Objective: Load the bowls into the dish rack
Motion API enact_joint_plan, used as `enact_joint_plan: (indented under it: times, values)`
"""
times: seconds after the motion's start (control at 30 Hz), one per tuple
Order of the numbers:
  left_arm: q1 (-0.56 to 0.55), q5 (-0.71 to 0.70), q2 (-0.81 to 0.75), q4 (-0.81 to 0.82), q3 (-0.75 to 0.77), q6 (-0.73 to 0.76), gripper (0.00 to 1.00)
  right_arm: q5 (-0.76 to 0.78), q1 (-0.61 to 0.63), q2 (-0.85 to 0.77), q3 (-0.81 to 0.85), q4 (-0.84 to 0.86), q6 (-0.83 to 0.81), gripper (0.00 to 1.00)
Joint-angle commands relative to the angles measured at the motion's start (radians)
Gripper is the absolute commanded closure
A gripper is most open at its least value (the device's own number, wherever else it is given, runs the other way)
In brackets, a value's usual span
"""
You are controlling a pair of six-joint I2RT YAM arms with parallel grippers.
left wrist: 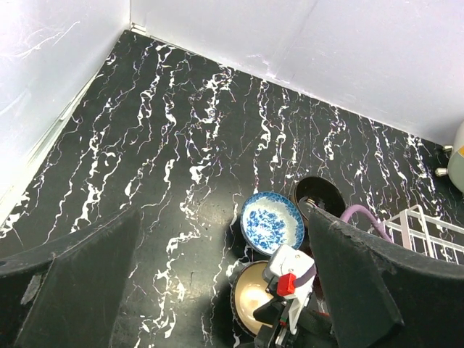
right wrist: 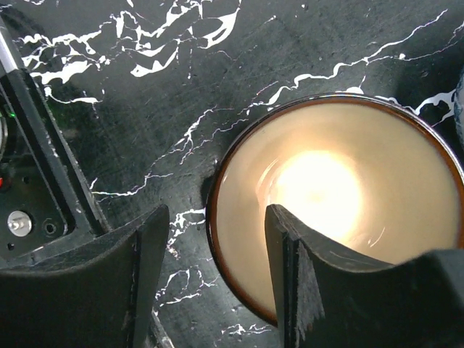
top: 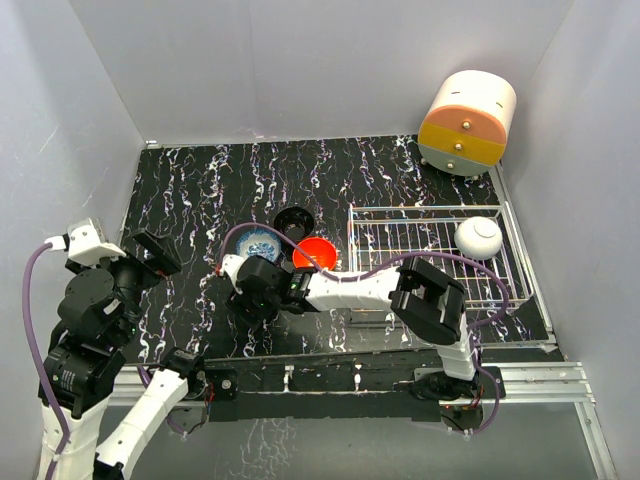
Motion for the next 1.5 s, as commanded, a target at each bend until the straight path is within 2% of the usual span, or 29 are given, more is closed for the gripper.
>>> enact_joint_plan:
  times: [0.0, 0.03, 0.13, 0.23, 0.33, 0.57, 0.77, 1.03, 1.23, 1.47]
  values:
    - [-0.004, -0.028, -0.014, -0.014, -0.005, 0.001, 0.03, 0.016, 0.006, 0.011, 0.053, 0.042, -0.018, 0.46]
    - [-0.004, -0.028, -0.016, -0.015, -0.006, 0.000, 0.03, 0.022, 0.006, 0.017, 0.054, 0.040, -0.018, 0.51]
    - [-0.004, -0.031, -0.023, -0.018, -0.003, -0.001, 0.03, 0.033, 0.008, 0.029, 0.053, 0.039, -0.015, 0.53]
    - [-0.003, -0.036, -0.025, -0.022, -0.001, 0.001, 0.03, 0.046, 0.011, 0.034, 0.055, 0.036, -0.015, 0.61]
    - [-0.004, -0.037, -0.029, -0.023, -0.004, 0.001, 0.03, 0.047, 0.012, 0.035, 0.053, 0.034, -0.014, 0.72]
    - [-0.003, -0.042, -0.034, -0.027, -0.005, 0.002, 0.03, -0.016, 0.014, -0.017, 0.020, 0.076, 0.013, 0.92]
    - [-0.004, -0.051, -0.038, -0.029, 0.000, 0.002, 0.03, -0.115, 0.012, -0.142, -0.061, 0.169, 0.063, 0.92]
    - [-0.003, -0.052, -0.030, -0.021, 0.005, 0.009, 0.03, -0.265, -0.043, -0.455, -0.250, 0.406, 0.218, 0.92]
    - [-0.004, -0.037, -0.024, -0.008, -0.002, 0.003, 0.03, -0.324, -0.175, -0.679, -0.371, 0.497, 0.348, 0.92]
    - [-0.003, -0.017, -0.004, 0.007, 0.006, -0.001, 0.03, -0.245, -0.358, -0.915, -0.469, 0.496, 0.406, 0.92]
